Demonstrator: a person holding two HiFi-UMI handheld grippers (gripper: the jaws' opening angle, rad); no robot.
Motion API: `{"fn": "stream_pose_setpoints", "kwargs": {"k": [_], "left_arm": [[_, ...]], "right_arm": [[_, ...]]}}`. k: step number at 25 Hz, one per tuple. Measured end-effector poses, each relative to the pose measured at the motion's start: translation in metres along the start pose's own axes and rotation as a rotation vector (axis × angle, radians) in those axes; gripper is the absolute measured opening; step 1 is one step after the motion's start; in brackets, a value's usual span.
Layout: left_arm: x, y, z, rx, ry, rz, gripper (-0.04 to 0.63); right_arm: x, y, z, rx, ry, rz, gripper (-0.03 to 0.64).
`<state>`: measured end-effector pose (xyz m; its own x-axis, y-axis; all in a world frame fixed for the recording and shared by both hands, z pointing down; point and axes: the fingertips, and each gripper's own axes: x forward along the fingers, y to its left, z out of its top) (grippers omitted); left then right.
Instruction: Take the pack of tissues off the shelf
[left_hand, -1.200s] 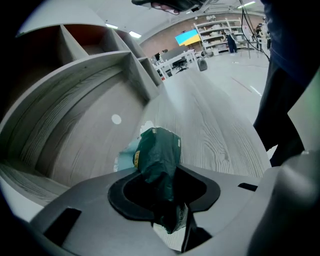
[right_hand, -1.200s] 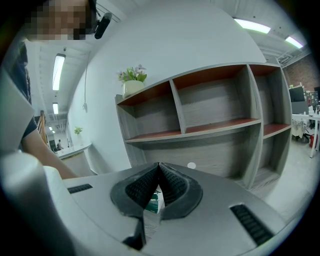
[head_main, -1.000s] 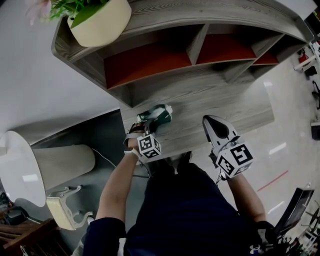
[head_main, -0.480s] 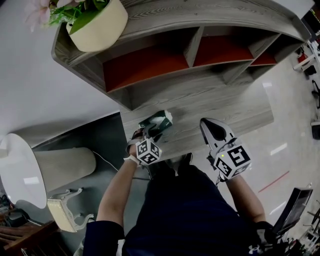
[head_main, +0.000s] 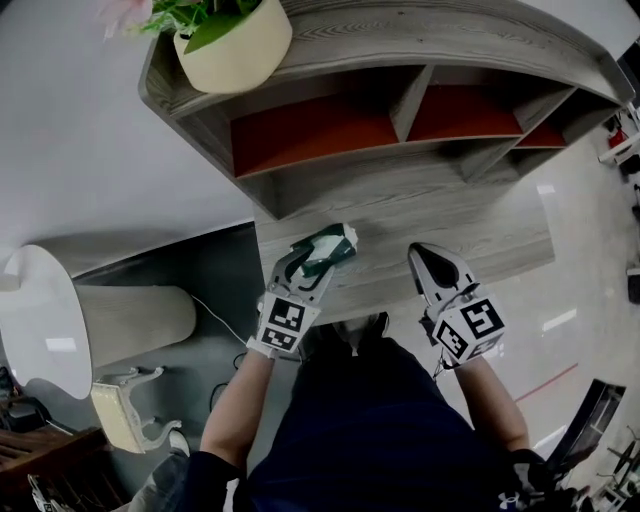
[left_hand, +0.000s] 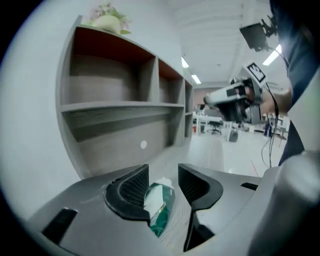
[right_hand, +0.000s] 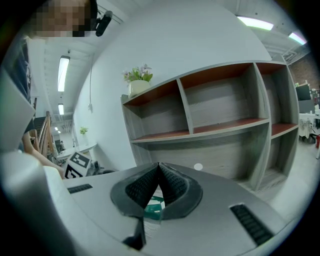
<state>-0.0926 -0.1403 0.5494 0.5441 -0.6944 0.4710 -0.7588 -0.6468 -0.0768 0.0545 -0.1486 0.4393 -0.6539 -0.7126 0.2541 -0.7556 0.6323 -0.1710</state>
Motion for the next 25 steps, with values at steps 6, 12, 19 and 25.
{"fn": "stream_pose_setpoints", "kwargs": {"k": [6,12,19,25], "left_arm": [[-0.046,0.03,0.069,-0.178,-0.218,0.107,0.056],[-0.073,0.036,0.086,-0.273,-0.273,0.186,0.034],[-0.08,0.043,0.09,-0.295,-0.284,0.226,0.032],[-0.077,0.034,0.091,-0.286,-0.276,0.223,0.031]], "right_arm": [[0.007,0.011,0.005,-0.024,-0.005,0.03,0.004],[0.01,0.018,0.01,-0.045,-0.032,0.015,0.004],[0.011,0.022,0.016,-0.068,-0.044,0.018,0.004],[0.008,0.023,0.023,-0.077,-0.076,0.017,0.005]]}}
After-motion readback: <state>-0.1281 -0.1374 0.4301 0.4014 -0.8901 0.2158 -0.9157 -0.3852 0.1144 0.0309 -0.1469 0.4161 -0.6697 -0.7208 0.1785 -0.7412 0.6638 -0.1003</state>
